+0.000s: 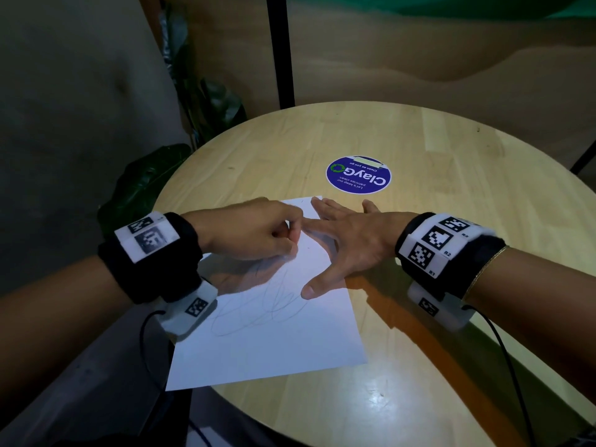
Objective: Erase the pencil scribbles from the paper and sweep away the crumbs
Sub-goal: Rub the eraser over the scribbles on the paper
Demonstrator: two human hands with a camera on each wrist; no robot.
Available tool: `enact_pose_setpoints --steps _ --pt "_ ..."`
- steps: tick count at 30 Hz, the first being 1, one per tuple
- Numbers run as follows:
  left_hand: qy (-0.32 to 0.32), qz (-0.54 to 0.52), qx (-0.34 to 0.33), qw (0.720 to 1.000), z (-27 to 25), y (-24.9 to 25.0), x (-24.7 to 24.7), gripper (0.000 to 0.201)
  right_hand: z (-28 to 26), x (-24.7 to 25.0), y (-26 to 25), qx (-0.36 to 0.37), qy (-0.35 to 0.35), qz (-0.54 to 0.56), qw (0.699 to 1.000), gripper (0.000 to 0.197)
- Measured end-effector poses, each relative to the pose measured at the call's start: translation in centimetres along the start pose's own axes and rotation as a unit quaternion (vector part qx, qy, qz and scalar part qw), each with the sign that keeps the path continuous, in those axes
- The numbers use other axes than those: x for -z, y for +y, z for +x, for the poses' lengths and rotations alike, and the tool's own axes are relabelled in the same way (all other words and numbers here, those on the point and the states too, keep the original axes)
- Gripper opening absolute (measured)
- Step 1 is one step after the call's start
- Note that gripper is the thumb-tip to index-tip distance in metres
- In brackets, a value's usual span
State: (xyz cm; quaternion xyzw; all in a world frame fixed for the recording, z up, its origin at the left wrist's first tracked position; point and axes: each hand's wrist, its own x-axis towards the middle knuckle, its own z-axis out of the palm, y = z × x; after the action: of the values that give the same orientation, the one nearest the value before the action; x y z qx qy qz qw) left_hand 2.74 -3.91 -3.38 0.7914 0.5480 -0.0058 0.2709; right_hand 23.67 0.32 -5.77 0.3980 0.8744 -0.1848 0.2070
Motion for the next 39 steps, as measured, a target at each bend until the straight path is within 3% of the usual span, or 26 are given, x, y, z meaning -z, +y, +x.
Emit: enact_pose_setpoints --steps 3,7,12,16,20,24,28,33,37,39 --pt "-0.092 -0.018 -0.03 0.995 -0.2 1.5 -0.7 0.004 -0.1 -0.2 0.0 -0.002 -0.008 0.004 1.0 0.135" --pt "-0.001 0.023 -0.032 0.999 0.6 0.7 -0.5 0.004 0.1 -0.3 0.1 -0.002 -0.012 0.005 1.0 0.132" --pt "-0.078 -0.006 -0.048 0.996 0.3 1.3 -1.1 0.003 0.3 -0.4 0.2 0.0 -0.009 0.001 1.0 0.138" --pt "0.023 0.049 -0.04 0.998 1.0 0.4 -0.9 0.007 0.3 -0.3 0.2 0.004 -0.012 0.003 1.0 0.134" --pt "-0.051 0.01 -0.043 0.998 0.6 0.6 -0.9 0.005 -0.1 -0.3 0.1 0.012 -0.001 0.017 1.0 0.124" --pt "0.042 0.031 -0.006 0.999 0.5 -1.1 0.3 0.005 0.4 -0.4 -0.1 0.036 0.045 0.003 0.998 0.113" --pt "-0.072 -0.009 -0.02 0.997 -0.4 -0.6 0.2 0.009 0.5 -0.1 -0.2 0.057 0.062 0.0 0.996 0.104" --pt "0.035 0.01 -0.022 0.999 0.0 -1.7 0.2 0.009 1.4 0.8 0.7 0.045 0.035 0.034 0.998 0.112" --pt "-0.057 -0.037 -0.04 0.997 -0.5 -0.8 -0.3 0.01 1.6 0.5 0.5 0.034 0.017 0.043 0.998 0.122" --pt "-0.018 -0.033 -0.041 0.998 -0.2 -1.2 -0.1 0.007 1.7 0.2 -0.3 0.055 0.038 0.035 0.997 0.116"
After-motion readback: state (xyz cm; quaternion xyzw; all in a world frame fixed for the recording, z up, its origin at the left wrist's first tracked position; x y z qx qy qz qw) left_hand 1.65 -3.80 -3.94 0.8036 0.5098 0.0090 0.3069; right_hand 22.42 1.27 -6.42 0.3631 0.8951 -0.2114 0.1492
